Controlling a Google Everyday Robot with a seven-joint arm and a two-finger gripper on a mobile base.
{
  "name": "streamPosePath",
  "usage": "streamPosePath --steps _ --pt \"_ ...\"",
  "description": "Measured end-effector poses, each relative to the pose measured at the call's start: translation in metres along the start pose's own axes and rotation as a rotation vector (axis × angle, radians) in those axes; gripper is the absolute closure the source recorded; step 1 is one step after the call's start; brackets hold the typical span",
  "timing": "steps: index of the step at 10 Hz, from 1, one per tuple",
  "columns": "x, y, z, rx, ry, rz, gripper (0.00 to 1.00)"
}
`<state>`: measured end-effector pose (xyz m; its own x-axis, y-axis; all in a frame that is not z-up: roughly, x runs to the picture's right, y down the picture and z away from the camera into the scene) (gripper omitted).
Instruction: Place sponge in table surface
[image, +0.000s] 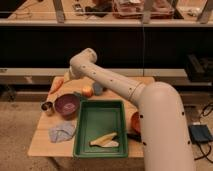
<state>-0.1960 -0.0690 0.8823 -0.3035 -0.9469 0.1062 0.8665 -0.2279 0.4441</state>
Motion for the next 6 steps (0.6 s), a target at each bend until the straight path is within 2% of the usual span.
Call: streamPosePath --steps 2,6 --pt "-0.009 -0.011 0.012 0.003 -0.014 -0.007 0.33" --pt "-0.022 -0.014 0.030 0.023 -0.042 0.033 0.33"
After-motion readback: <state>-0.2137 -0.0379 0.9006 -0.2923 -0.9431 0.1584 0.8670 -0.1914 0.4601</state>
